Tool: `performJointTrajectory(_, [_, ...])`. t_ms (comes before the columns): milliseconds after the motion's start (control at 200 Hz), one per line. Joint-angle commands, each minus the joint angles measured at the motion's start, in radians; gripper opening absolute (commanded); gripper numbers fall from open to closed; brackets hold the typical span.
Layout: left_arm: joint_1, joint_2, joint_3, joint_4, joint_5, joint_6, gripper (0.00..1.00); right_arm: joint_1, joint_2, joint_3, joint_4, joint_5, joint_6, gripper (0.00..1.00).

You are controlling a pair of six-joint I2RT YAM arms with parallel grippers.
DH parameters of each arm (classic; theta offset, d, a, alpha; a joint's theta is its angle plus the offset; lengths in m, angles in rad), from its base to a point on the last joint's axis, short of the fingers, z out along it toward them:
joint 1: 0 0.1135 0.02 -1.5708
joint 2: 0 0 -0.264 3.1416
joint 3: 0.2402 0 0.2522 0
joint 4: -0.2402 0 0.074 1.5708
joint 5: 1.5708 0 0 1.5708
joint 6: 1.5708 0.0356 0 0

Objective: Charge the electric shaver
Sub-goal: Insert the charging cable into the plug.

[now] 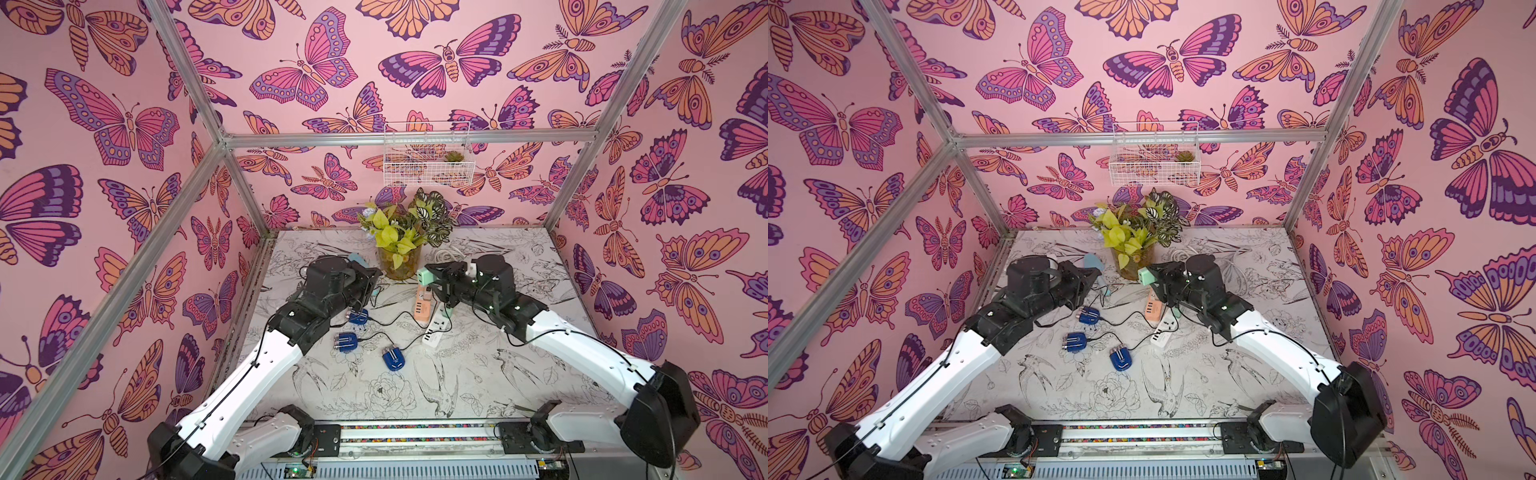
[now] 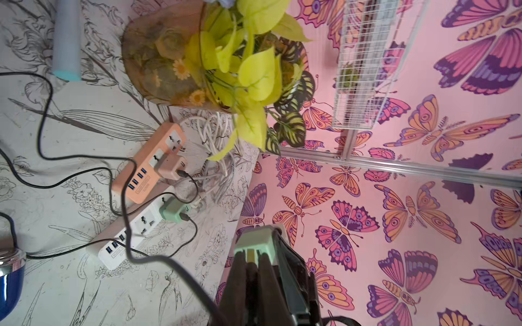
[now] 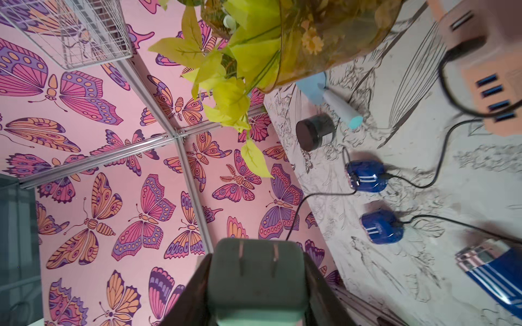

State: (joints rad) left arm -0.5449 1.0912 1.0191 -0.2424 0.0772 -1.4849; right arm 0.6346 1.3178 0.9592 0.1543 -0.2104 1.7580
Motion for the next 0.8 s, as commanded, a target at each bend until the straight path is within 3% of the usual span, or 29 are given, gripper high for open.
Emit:
performJointTrajectory(0, [-0.017,0.017,-0.041,0.146,-0.041,-0.03,0.0,0.029,0.031,-0.002,0.149,0.068,0.099,0.0])
performJointTrajectory(285, [-0.067,0.081,-0.031,0.192,-0.09,-0.04,0.0,0.092,0.086,-0.023,0.243,0.208,0.187,0.0])
performJointTrajectory(486, [-0.084,0.103,-0.016,0.201,-0.129,-0.022,0.0,0.153,0.095,-0.03,0.285,0.38,0.191,0.0])
performJointTrajectory(796, [-0.097,0.108,-0.052,0.26,-0.157,-0.024,0.0,0.184,0.136,-0.03,0.356,0.459,0.205,0.0])
